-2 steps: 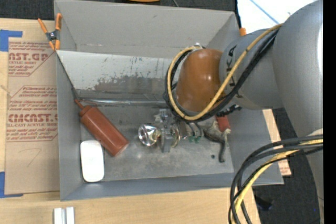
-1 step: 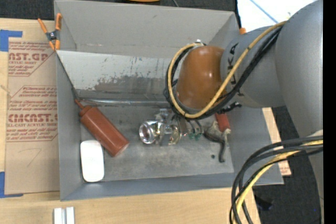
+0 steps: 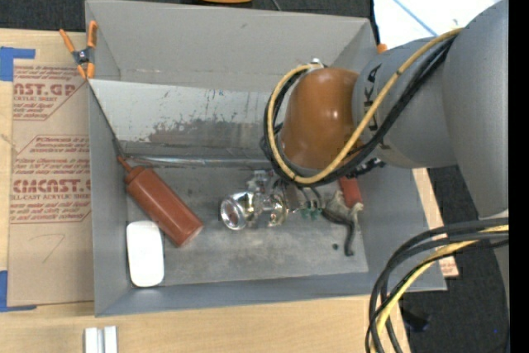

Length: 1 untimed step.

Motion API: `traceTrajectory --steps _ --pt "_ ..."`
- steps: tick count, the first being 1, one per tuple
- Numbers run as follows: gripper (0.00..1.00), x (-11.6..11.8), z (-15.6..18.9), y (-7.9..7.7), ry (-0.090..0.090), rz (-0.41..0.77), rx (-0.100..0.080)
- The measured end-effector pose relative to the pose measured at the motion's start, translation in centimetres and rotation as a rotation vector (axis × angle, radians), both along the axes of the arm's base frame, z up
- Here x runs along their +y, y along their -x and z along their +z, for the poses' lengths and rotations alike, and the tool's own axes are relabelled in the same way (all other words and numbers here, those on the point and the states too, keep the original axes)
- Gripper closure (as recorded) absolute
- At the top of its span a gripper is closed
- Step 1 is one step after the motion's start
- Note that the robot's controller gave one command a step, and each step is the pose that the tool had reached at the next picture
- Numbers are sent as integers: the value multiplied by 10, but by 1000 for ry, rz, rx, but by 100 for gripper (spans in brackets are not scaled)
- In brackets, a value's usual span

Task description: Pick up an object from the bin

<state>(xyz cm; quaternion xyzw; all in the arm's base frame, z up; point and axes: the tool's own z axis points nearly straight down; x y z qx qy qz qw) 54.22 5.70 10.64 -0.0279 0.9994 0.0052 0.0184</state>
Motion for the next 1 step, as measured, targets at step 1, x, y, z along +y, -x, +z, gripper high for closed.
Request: traceTrajectory --steps 1 --pt "100 0 15 -1 0 -1 -3"
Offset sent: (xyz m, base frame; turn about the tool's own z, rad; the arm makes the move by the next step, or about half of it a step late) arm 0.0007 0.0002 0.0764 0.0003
